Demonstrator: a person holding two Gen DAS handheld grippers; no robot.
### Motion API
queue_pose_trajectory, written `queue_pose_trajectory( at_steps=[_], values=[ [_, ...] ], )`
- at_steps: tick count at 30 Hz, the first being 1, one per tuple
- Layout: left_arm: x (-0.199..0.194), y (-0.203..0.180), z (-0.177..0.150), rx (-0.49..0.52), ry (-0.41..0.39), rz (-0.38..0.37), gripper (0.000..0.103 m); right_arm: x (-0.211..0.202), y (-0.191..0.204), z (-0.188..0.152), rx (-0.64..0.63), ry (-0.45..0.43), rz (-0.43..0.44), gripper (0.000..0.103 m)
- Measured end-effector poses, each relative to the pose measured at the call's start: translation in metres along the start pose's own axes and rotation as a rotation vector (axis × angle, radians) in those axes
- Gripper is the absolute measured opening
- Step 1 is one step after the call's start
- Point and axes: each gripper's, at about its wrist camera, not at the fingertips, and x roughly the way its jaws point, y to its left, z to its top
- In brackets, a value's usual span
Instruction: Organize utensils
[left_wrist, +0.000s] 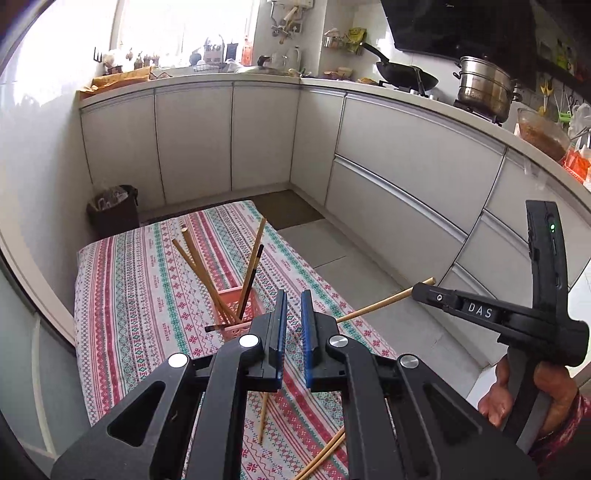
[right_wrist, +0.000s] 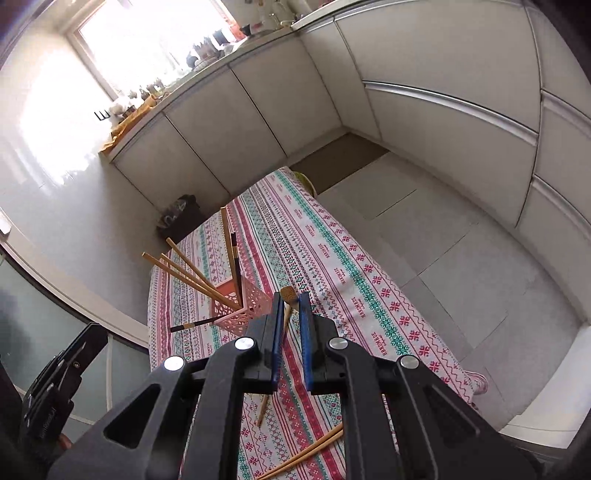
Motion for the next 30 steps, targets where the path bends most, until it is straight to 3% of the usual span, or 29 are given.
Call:
queue_pose_trajectory(
  at_steps=[3,5,7,11,15,17,22,25,30],
  values=[
    [0.007,-0.008,0.006,0.028,0.033,-0.018,0.007,-0.004,-0.007,0.004,0.014,0.000,0.013,0.009],
    [0.031,-0.015,0.001,0.054,0.130,-0.021,0.008,-0.003,-0.015,0.006,0.032,0.002,0.020,0.009],
    [0.063,-0.022,-0.018,0.082,0.254,-0.010,0.018,-0.003,-0.023,0.005,0.037,0.005,0.020,0.009],
    [0.129,-0.025,-0.071,0.101,0.481,-0.010,0.018,0.000,-0.045,0.003,0.057,0.045,0.021,0.009],
    [0.160,-0.027,-0.101,0.151,0.553,-0.013,0.024,0.003,-0.070,0.005,0.080,0.052,0.012,0.009],
    [0.175,-0.024,-0.100,0.139,0.554,-0.005,0.036,0.009,-0.081,0.007,0.106,0.056,0.017,0.009],
    [0.217,-0.030,-0.087,0.177,0.600,-0.005,0.037,0.024,-0.104,0.011,0.147,0.060,0.037,0.009],
    [0.247,-0.037,-0.072,0.222,0.643,0.054,0.037,0.034,-0.117,0.016,0.171,0.061,0.064,0.009],
    [0.310,-0.044,-0.045,0.269,0.819,0.155,0.037,0.048,-0.133,0.021,0.211,0.073,0.110,0.009]
  ],
)
